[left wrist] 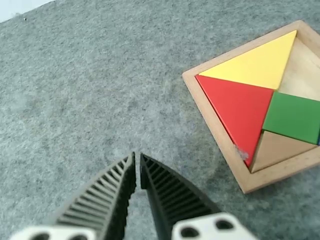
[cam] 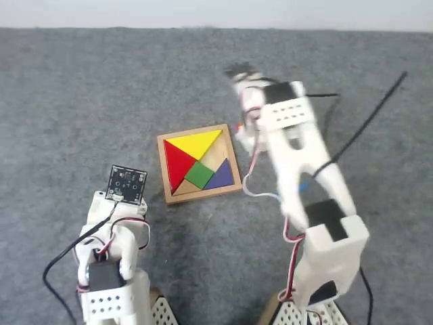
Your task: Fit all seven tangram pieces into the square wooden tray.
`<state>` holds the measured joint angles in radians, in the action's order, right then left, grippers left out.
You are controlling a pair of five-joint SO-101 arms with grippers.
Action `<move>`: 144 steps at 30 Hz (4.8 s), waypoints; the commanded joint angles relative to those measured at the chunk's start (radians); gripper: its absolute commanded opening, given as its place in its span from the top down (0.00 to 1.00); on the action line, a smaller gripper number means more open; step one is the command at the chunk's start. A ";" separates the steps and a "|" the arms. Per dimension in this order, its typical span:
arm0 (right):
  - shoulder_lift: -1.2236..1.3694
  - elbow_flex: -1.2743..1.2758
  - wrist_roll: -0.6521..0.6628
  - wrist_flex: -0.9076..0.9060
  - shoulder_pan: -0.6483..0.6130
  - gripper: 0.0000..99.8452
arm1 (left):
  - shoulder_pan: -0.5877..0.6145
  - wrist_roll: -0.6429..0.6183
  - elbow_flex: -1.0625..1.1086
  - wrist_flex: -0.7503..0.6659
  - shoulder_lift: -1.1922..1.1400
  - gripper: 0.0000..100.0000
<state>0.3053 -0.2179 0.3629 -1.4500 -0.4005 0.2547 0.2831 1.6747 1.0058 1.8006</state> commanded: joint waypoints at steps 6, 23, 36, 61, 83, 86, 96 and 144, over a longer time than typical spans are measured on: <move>0.065 0.034 0.077 0.254 -0.107 0.99 | 0.003 0.009 -0.005 -0.020 0.021 0.99; 0.156 0.032 -0.048 0.286 -0.070 0.84 | 0.003 0.009 -0.005 -0.020 0.021 0.99; 0.143 0.026 -0.043 0.252 -0.124 0.81 | 0.003 0.009 -0.005 -0.020 0.021 0.99; -0.090 -0.020 -0.046 0.088 -0.130 0.81 | 0.005 0.011 -0.005 -0.020 0.021 0.99; 0.127 0.083 -0.054 0.489 -0.262 0.96 | 0.052 0.003 -0.019 -0.023 0.021 0.99; 0.134 0.083 -0.052 0.484 -0.251 0.96 | 0.052 0.003 -0.019 -0.025 0.021 0.99; 0.137 0.110 -0.052 0.489 -0.119 0.96 | 0.051 0.003 -0.018 -0.025 0.021 0.99; 0.004 0.028 -0.041 0.260 -0.110 0.96 | 0.054 0.002 -0.019 -0.025 0.021 0.99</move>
<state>0.4664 -0.1335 0.3214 -1.1093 -0.5416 0.3053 0.2862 1.6747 1.0058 1.8006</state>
